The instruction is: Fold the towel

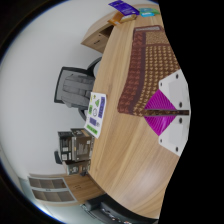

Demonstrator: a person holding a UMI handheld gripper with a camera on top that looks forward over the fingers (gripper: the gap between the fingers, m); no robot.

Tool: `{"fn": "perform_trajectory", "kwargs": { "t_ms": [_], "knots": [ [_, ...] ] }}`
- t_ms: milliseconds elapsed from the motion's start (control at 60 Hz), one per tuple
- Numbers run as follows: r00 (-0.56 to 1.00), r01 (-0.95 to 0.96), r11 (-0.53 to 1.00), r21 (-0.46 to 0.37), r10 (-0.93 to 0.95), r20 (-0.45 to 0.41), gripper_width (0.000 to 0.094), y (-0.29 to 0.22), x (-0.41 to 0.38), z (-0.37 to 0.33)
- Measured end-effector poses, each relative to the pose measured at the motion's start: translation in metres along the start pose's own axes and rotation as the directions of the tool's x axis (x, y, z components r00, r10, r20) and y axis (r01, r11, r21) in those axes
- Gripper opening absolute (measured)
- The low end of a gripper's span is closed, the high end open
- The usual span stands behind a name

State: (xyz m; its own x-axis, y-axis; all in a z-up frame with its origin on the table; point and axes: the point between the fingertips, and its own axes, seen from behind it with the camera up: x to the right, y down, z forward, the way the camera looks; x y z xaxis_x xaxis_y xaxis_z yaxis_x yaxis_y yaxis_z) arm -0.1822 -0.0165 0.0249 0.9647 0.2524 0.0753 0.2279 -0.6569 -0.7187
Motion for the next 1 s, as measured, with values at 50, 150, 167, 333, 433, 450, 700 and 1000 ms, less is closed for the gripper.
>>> {"fn": "perform_trajectory", "kwargs": {
  "t_ms": [50,150,167,333,433,450,700,1000],
  "knots": [
    [0.997,-0.028,0.999,0.041,0.025,0.072,0.0036,-0.021,-0.017,-0.018],
    [0.973,-0.115,0.986,0.120,0.087,0.214,0.0037,-0.069,-0.041,-0.059],
    [0.969,-0.130,0.983,0.132,0.097,0.229,0.0035,-0.076,-0.041,-0.066],
    [0.959,-0.212,0.956,0.200,0.164,0.232,0.0036,-0.101,0.016,-0.091],
    [0.973,-0.205,0.963,0.172,0.183,0.138,0.0035,-0.075,0.073,-0.074],
    [0.973,-0.210,0.964,0.161,0.191,0.126,0.0035,-0.069,0.081,-0.070],
    [0.991,-0.116,0.989,0.091,0.121,-0.055,0.0348,0.003,0.177,-0.028],
    [0.990,-0.124,0.985,0.117,0.130,-0.053,0.0862,-0.003,0.162,-0.118]
  ]
}}
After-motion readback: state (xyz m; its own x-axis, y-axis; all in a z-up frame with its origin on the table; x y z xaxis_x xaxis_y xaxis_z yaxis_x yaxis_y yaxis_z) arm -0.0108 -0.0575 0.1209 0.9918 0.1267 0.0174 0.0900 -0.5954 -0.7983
